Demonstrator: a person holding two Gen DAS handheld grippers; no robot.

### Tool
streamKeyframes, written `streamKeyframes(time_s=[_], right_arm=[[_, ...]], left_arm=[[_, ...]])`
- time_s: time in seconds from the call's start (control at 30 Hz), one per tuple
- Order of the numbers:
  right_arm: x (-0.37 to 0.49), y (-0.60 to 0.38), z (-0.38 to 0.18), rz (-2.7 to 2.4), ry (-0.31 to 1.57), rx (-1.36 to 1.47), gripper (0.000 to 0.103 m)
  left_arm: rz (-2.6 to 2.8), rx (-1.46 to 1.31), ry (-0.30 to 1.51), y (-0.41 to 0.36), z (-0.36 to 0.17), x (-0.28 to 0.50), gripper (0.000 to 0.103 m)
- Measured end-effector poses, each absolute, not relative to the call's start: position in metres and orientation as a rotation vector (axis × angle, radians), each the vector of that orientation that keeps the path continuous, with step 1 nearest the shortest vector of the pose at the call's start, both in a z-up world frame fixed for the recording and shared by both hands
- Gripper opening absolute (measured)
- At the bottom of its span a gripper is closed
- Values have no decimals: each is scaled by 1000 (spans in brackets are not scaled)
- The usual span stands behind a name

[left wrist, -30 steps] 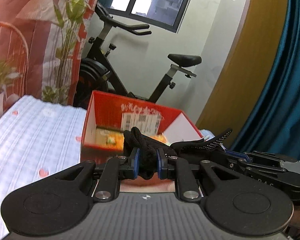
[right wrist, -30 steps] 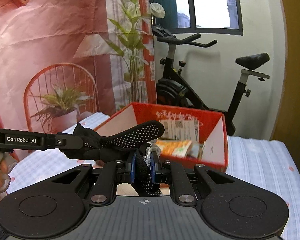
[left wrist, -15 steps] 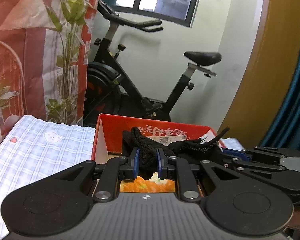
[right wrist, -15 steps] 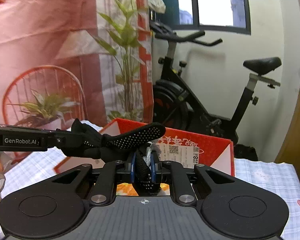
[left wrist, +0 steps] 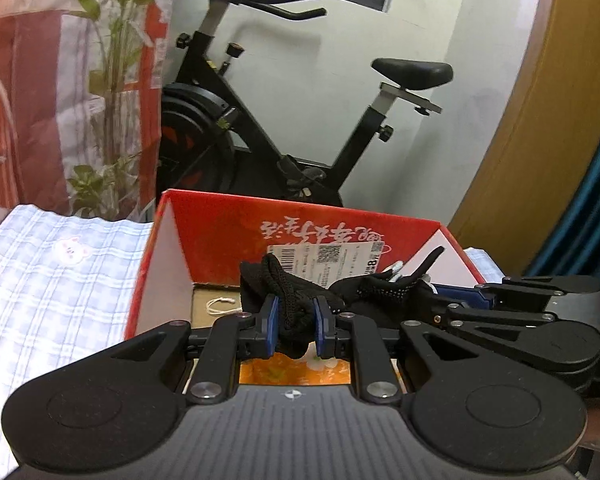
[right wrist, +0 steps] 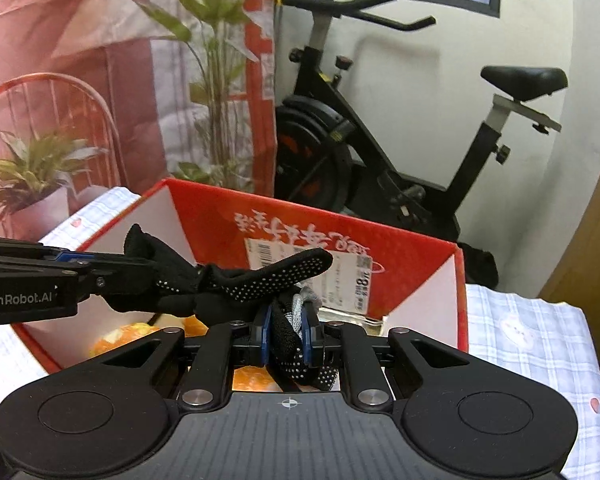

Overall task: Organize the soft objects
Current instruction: 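Lift the black gloves with the left tool and drop them into the box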

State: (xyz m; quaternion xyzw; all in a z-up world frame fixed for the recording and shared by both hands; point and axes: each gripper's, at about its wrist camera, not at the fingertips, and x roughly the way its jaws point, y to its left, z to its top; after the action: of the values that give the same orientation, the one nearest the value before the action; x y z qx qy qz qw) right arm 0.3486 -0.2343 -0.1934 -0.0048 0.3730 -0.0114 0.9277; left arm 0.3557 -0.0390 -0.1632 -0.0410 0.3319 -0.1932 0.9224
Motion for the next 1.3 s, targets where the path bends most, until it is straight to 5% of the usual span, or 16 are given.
streamKeyframes(time_s=[0.17, 0.73, 0.97, 1.3], right_arm=[[347, -241, -200, -75, 768, 1, 23], [258, -248, -160, -18, 664, 29, 28], [206, -239, -156, -5, 625, 36, 30], [162, -230, -182, 9, 632, 84, 32]], left_arm=[[-409, -50, 673, -39, -161, 352, 36], [-397, 16, 620, -22, -132, 270, 38], [-398, 57, 620, -8, -139, 229, 51], [-371, 38, 673, 33, -169, 214, 52]])
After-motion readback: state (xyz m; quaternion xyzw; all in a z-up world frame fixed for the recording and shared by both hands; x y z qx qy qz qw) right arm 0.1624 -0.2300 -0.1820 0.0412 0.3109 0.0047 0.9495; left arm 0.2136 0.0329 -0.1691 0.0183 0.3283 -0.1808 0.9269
